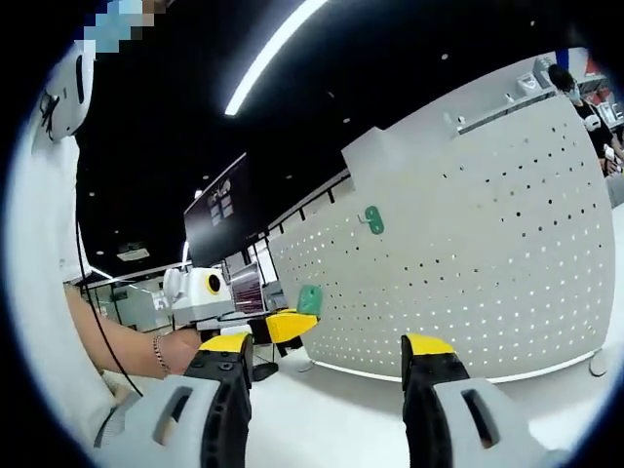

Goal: Insert the hook assembly into the mounting plate slot until the hook locks in place.

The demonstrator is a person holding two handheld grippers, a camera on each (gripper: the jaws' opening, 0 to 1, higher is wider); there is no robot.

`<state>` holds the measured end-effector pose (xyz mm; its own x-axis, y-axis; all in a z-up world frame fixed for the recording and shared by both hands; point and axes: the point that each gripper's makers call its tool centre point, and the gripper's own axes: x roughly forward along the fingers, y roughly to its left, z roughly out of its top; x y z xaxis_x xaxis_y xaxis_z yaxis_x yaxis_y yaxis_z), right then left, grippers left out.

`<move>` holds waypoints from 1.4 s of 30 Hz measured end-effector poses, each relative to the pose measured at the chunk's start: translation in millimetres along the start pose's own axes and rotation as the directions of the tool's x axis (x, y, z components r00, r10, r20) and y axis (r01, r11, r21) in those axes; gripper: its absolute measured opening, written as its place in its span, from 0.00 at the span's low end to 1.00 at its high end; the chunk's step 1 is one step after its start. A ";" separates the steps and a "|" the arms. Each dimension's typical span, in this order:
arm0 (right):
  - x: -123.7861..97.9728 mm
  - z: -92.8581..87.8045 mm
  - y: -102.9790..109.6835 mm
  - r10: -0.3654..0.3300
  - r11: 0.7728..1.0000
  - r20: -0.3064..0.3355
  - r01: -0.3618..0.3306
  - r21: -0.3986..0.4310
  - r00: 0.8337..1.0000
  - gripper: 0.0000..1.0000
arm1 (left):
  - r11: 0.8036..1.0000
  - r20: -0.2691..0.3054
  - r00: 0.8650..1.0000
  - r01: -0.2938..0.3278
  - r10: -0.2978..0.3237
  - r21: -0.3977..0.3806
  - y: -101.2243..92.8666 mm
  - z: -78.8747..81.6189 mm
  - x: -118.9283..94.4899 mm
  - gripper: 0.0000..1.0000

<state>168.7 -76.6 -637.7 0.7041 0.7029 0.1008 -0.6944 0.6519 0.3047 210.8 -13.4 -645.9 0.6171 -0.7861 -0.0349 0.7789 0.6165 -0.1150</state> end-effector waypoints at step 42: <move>63.4 1.3 35.6 0.115 0.992 0.016 -0.115 0.045 0.993 0.37 | 1.000 0.009 1.000 -0.007 0.007 0.001 -0.7 4.4 -3.0 0.02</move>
<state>188.8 -9.1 -619.2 0.6222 0.7683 0.1503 -0.7634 0.5531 0.3335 208.9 -11.3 -641.4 0.6234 -0.7815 -0.0265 0.7748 0.6219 -0.1135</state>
